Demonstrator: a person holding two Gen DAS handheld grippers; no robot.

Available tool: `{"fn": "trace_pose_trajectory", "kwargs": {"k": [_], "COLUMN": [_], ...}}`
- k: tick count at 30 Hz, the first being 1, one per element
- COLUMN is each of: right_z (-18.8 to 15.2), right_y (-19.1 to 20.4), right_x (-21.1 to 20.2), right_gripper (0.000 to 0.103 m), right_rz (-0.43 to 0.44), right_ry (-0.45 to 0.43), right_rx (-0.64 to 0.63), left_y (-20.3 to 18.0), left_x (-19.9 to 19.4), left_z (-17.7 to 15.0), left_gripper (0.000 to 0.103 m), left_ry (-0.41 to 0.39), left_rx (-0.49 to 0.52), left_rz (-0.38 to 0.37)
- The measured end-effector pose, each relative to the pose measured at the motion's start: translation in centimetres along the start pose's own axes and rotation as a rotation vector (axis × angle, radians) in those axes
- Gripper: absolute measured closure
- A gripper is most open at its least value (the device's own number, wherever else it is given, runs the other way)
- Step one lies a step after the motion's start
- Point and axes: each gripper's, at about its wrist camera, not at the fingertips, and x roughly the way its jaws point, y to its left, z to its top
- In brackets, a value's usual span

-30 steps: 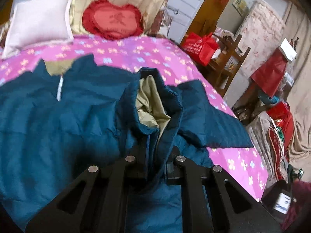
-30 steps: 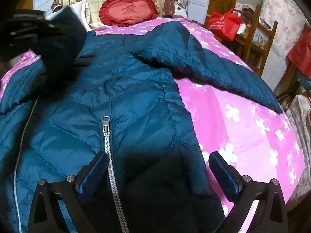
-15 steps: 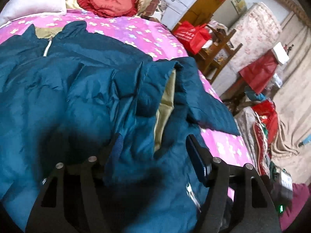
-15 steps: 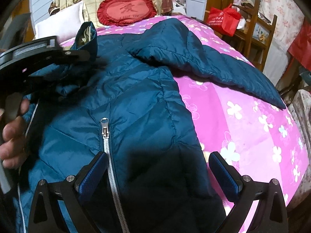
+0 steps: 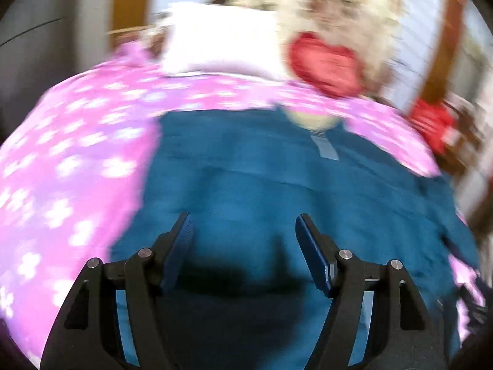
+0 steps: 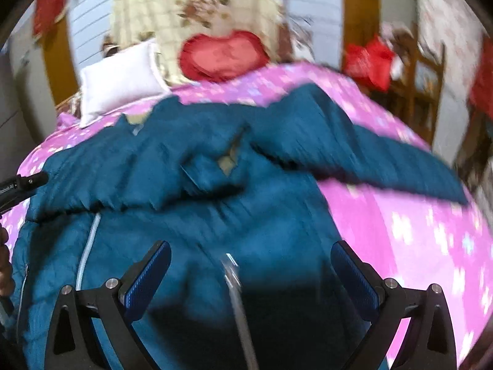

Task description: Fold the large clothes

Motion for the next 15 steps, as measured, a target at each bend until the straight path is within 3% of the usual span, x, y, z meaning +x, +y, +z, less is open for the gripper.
{"fn": "trace_pose_trajectory", "kwargs": {"k": [2,4,6,9,12,15], "right_z": [2.3,4.2,5.4,5.4,5.2,5.0], "right_y": [2.7,5.2,7.9,10.1,9.4,6.2], "right_x": [0.4,1.6,3.4,6.1,9.3,12.0], "right_gripper": [0.0,0.0,0.0,0.0,0.0,0.001], "right_rz": [0.036,0.116,0.21,0.276,0.253,0.156], "right_ry": [-0.033,-0.028,-0.005,0.021,0.123,0.191], "right_rx": [-0.052,-0.08,-0.11,-0.147,-0.122,-0.054], "left_y": [2.3,3.8,5.1,6.1,5.5,4.8], "left_x": [1.4,2.5,3.1,4.5,4.5,4.6], "left_z": [0.4,0.5,-0.1,-0.4,-0.5,-0.5], "left_gripper": [0.034,0.034,0.034,0.034,0.031,0.027], "left_ry": [0.019,0.037,0.068,0.131,0.131,0.137], "left_rx": [-0.021,-0.037,-0.083,-0.16,-0.143,-0.129], "left_rz": [0.129,0.211,0.198,0.156,0.18,0.173]}}
